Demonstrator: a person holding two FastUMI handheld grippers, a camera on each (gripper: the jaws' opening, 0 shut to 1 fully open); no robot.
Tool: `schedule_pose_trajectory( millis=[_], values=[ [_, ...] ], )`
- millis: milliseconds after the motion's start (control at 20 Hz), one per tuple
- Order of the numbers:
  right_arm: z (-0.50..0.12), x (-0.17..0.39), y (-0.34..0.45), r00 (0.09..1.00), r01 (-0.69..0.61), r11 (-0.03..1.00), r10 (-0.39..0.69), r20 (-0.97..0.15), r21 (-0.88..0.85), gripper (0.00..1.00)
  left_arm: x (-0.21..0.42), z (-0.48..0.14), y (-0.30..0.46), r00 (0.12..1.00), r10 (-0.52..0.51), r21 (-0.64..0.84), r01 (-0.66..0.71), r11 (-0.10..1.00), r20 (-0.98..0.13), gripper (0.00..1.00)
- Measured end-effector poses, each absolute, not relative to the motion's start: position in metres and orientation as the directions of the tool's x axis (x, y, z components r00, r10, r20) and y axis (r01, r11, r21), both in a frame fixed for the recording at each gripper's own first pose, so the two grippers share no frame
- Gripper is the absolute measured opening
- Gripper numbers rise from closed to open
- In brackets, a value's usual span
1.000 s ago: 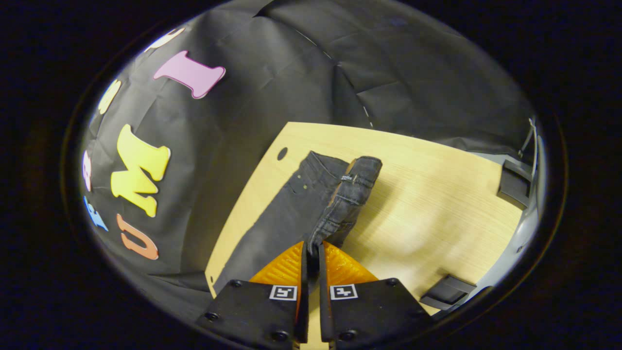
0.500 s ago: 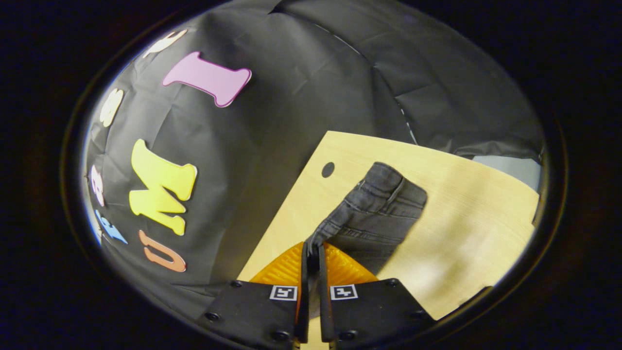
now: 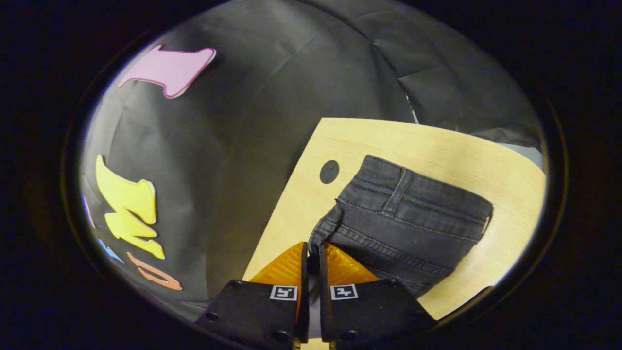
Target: Grasp the waist and the cuffs of the jeans and fold them to make the two legs overlap; first hold the waist and fold one-third of the jeans toward the cuffs, then hold the cuffs and fold the remaining one-third in the same direction to finish folding.
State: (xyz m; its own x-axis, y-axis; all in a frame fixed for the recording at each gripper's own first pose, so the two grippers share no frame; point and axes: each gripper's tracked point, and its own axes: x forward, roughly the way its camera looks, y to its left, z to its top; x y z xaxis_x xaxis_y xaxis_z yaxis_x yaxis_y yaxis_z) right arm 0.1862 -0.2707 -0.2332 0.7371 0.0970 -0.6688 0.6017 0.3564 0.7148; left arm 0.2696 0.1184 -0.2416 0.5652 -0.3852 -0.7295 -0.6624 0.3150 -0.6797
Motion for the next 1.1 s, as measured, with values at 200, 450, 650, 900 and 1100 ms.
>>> schedule_pose_trajectory(
  millis=[200,450,650,900,1100],
  values=[
    [-0.277,0.208,-0.274,0.695,0.648,0.363,0.079,-0.715,0.67,0.1,0.301,-0.275,0.1,0.51,-0.384,-0.635,-0.667,0.389,-0.77,0.04],
    [-0.304,0.216,-0.276,0.669,0.668,0.392,0.058,-0.741,0.633,0.06,0.323,-0.285,0.09,0.504,-0.381,-0.63,-0.664,0.403,-0.775,0.04],
    [-0.301,0.22,-0.271,0.686,0.657,0.38,0.056,-0.726,0.651,0.13,0.337,-0.257,0.084,0.537,-0.389,-0.663,-0.612,0.431,-0.748,0.05],
    [-0.288,0.223,-0.261,0.724,0.582,0.479,0.063,-0.687,0.658,0.76,0.351,-0.204,0.089,0.605,-0.325,-0.675,-0.542,0.501,-0.727,0.47],
    [-0.256,0.202,-0.261,0.757,0.532,0.547,0.036,-0.653,0.646,0.97,0.374,-0.135,0.107,0.695,-0.266,-0.7,-0.464,0.543,-0.668,0.82]
  ],
)
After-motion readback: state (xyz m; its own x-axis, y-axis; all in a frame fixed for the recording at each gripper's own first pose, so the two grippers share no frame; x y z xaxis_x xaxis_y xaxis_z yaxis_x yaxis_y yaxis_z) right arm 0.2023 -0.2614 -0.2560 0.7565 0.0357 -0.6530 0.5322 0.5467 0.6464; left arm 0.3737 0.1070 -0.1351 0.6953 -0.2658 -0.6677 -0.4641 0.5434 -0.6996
